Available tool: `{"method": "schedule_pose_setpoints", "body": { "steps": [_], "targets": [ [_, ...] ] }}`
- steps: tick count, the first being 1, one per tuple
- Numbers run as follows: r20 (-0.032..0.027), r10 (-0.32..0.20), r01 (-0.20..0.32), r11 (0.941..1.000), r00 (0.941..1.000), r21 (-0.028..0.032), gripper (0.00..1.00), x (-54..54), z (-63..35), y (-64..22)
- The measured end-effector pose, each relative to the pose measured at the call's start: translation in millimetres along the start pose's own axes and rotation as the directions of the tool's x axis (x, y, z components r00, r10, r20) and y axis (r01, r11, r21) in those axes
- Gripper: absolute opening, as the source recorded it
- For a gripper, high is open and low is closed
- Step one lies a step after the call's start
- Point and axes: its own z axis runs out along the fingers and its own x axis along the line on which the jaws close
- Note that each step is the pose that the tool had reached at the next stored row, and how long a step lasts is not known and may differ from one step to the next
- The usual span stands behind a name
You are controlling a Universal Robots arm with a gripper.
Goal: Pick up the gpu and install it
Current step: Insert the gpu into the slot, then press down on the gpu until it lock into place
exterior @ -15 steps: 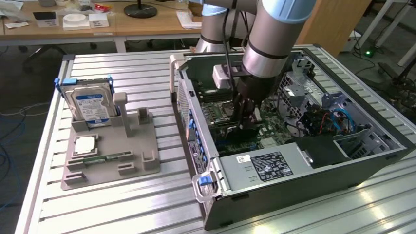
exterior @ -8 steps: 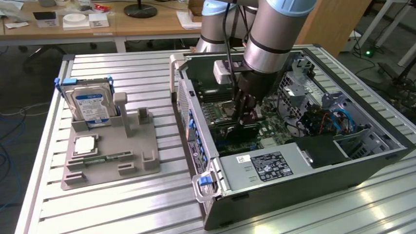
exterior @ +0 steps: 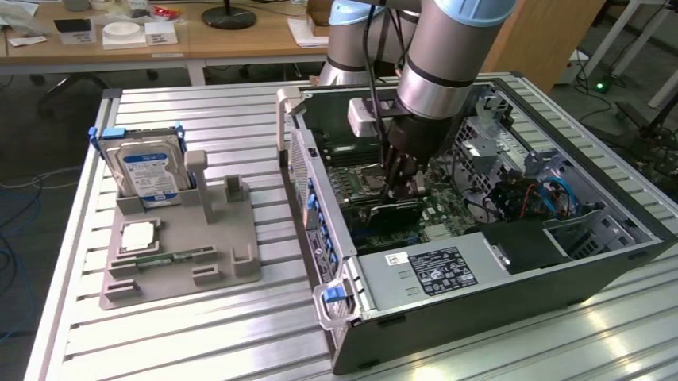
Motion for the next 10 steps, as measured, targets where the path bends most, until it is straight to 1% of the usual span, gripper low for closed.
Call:
{"method": "schedule_pose_setpoints", "body": {
  "steps": [10],
  "targets": [
    [0.0000,0.000,0.000,1.0000,1.0000,0.0000,0.11,0.0,0.0,0.0]
  ]
}}
